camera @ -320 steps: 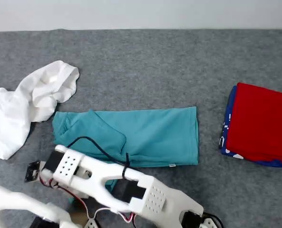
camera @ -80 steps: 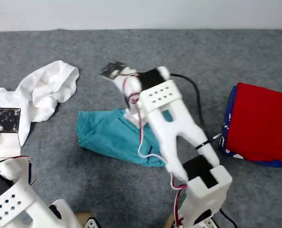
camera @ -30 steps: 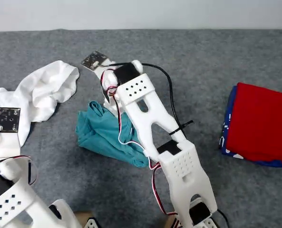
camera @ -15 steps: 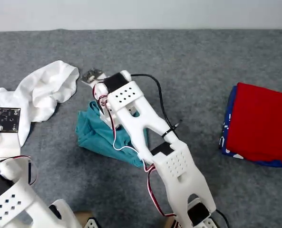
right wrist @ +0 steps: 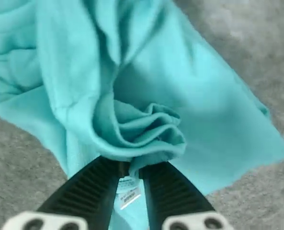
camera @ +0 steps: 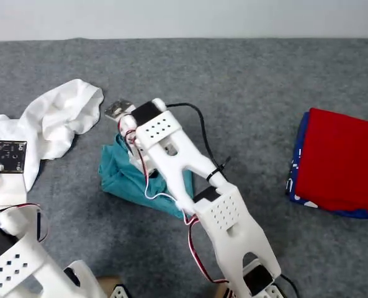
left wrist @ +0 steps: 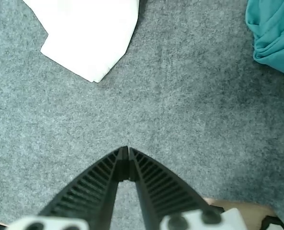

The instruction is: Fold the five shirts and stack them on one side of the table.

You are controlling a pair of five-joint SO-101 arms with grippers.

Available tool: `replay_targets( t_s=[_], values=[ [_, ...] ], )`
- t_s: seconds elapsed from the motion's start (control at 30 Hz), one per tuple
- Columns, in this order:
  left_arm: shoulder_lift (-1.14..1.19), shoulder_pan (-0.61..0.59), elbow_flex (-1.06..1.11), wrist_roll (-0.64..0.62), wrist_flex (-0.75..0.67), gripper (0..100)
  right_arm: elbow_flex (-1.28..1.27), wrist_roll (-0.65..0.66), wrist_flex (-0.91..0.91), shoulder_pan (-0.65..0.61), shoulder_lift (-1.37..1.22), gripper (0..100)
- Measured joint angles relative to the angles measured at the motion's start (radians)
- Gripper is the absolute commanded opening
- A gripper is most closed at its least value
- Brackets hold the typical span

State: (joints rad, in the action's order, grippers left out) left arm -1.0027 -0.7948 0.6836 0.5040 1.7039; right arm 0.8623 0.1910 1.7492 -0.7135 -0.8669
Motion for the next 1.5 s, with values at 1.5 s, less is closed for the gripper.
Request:
replay_targets(
  t_s=[1.5],
  values=[
    [-0.003, 0.000, -0.061, -0.048, -0.017, 1, 0.028, 0.089, 0.008, -0.183, 0.270, 3.3]
  ],
)
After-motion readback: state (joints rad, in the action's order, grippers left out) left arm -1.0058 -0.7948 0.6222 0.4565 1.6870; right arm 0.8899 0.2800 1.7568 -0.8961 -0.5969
